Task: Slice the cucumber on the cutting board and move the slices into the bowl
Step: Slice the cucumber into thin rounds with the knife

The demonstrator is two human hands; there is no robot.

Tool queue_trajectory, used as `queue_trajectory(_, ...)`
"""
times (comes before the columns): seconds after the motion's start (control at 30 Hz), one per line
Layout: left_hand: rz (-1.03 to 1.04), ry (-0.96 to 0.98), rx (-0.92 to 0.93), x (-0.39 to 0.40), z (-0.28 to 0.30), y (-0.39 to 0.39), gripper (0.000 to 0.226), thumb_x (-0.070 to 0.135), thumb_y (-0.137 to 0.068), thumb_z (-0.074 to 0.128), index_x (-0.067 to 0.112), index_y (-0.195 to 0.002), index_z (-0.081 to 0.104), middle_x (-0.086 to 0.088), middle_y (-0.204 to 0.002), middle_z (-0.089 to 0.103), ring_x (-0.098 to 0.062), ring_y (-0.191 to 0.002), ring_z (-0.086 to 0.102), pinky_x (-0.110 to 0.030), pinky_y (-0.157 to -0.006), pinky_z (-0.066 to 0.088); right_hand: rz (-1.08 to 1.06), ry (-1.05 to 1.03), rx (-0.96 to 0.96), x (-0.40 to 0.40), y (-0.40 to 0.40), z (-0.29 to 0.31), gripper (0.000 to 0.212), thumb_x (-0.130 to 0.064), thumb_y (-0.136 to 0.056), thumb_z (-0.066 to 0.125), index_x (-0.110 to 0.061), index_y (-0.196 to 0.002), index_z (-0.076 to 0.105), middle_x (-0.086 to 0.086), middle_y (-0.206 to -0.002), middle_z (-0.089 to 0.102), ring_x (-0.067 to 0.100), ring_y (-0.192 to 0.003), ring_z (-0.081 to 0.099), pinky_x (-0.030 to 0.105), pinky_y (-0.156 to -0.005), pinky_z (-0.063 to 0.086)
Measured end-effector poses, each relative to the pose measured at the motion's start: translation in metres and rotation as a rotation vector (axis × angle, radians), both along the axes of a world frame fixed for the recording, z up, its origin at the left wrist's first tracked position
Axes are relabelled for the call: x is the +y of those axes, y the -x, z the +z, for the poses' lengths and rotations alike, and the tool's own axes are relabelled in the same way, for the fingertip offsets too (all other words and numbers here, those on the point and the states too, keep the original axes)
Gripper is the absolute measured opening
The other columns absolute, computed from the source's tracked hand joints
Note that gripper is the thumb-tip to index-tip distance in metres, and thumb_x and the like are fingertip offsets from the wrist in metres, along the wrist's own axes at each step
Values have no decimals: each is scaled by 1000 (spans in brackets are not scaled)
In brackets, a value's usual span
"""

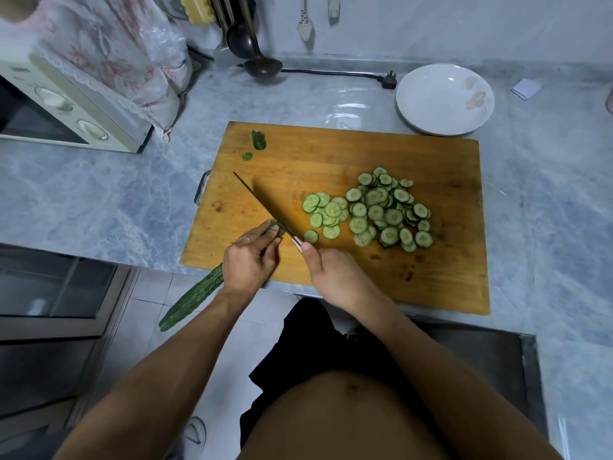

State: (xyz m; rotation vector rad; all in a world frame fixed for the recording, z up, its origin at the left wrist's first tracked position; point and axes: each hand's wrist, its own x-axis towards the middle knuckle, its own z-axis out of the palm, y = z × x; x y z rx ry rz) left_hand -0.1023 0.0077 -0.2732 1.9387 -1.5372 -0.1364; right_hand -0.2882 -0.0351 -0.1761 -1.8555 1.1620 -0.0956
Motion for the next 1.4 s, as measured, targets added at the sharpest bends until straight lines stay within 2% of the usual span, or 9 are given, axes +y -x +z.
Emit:
queue_trajectory(0.13,4,10,50,0,3,-1,22,18,-82,71,11,-102,78,-8,-113,72,-20,-97,71,-30,-83,57,-10,-6,1,-6,12,4,60,-42,-107,22,-12,-57,38,6,-56,42,24,-56,43,36,-55,24)
queue_trajectory(0.37,-58,-17,17,-6,5,2,24,22,-84,68,12,-104,77,-6,-114,71,-18,-100,70,-31,-85,57,-64,-62,-17,-14,27,7,63,-48,-105,23,-8,-62,43,10,-58,42,24,-52,42,34,-53,31)
queue_trajectory(0.53,-42,-13,49,-6,6,5,24,24,-85,68,12,-104,77,-6,-113,72,-19,-101,69,-30,-87,56,-34,-101,-20,0,27,19,70,-49,-105,23,8,-80,57,24,-80,62,33,-74,58,43,-72,46)
queue_trajectory(0.7,-59,-29,29,-4,8,6,23,21,-84,66,10,-99,78,-9,-110,73,-20,-100,70,-22,-90,50,28,-44,32,8,23,25,60,-46,-106,22,-8,-65,43,13,-69,51,26,-68,51,37,-64,33)
queue_trajectory(0.87,-81,-34,21,-3,6,3,38,34,-89,51,12,-102,78,-5,-114,72,-20,-103,69,-31,-86,56,28,-26,15,15,22,26,60,-46,-106,21,-10,-61,39,8,-62,43,22,-63,44,35,-62,29)
queue_trajectory(1.0,-89,-29,15,-3,5,4,34,31,-89,54,10,-101,78,-9,-112,72,-21,-100,70,-29,-87,56,9,-110,-2,10,23,32,64,-49,-105,20,-3,-71,50,20,-66,48,26,-58,48,39,-61,36)
queue_trajectory(1.13,-80,-29,5,-2,5,4,30,28,-87,60,9,-103,77,-10,-112,72,-22,-100,70,-31,-87,56,-8,-210,-5,5,25,36,60,-52,-104,20,-9,-77,52,10,-60,45,17,-44,44,30,-55,39)
queue_trajectory(1.27,-78,-37,1,-4,5,4,34,32,-89,56,9,-103,77,-11,-112,72,-23,-100,70,-33,-85,57,-7,-208,7,1,20,30,62,-53,-104,19,-11,-65,45,3,-50,39,7,-29,38,29,-50,37)
queue_trajectory(1.4,-91,-20,-19,-4,4,5,23,17,-84,66,6,-101,77,-13,-111,72,-24,-98,71,-33,-84,56,-19,-133,15,0,10,16,63,-47,-106,20,-12,-57,39,5,-54,42,15,-48,45,31,-50,30)
